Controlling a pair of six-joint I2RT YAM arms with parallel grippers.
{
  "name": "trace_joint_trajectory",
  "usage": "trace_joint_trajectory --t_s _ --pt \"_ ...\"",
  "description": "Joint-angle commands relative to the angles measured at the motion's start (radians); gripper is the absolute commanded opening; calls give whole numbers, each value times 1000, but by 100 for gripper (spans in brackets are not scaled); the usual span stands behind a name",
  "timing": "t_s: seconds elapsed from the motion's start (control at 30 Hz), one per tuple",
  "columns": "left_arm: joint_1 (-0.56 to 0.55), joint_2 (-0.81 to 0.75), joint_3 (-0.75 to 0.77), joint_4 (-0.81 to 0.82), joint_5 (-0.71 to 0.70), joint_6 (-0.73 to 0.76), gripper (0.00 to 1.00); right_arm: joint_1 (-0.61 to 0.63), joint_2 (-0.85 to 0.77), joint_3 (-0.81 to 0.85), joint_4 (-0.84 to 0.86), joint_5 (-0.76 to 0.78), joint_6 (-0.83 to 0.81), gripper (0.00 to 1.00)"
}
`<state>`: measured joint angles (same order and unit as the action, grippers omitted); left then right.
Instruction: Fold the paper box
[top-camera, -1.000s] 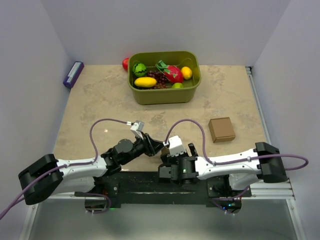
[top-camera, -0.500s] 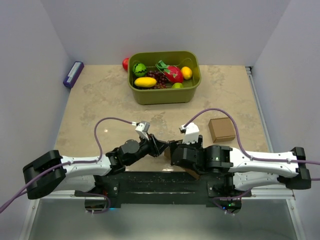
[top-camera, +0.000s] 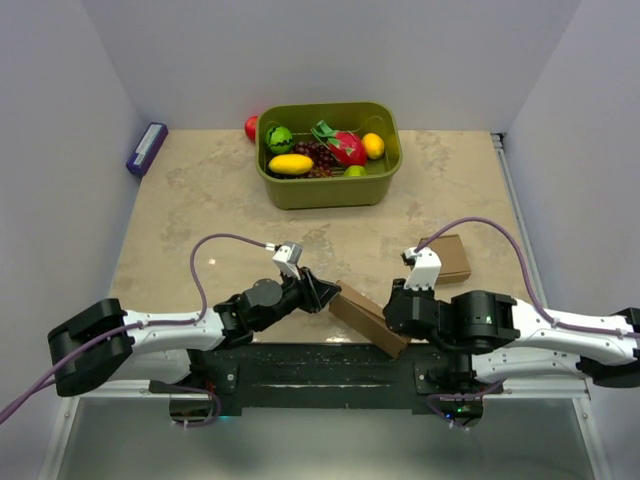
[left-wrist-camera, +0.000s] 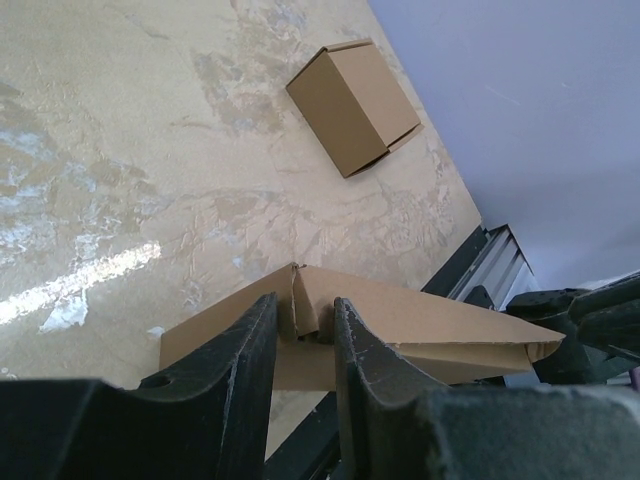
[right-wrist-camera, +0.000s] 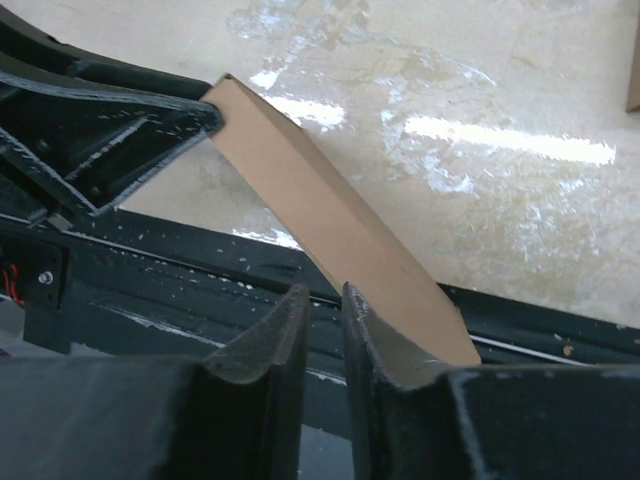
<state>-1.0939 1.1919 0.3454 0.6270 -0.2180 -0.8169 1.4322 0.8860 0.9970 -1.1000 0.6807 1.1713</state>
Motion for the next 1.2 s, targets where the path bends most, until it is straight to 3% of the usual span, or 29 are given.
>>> trace_joint_trajectory --t_s 0.0,0.67,1.0,1.1,1.17 --pt "-14 52 -29 -250 -6 65 29 -1 -19 -35 -112 -26 88 18" --pt "-18 51 -19 -274 -17 67 29 -1 -13 -164 -67 -121 142 10" --pt "-21 41 -22 -280 -26 71 28 0 -42 -308 -29 -222 212 9" --pt "-24 32 -29 -277 -27 81 28 0 -41 -281 -14 -199 196 10" --pt "-26 25 -39 -276 -29 87 28 -1 -22 -236 -21 -161 169 15"
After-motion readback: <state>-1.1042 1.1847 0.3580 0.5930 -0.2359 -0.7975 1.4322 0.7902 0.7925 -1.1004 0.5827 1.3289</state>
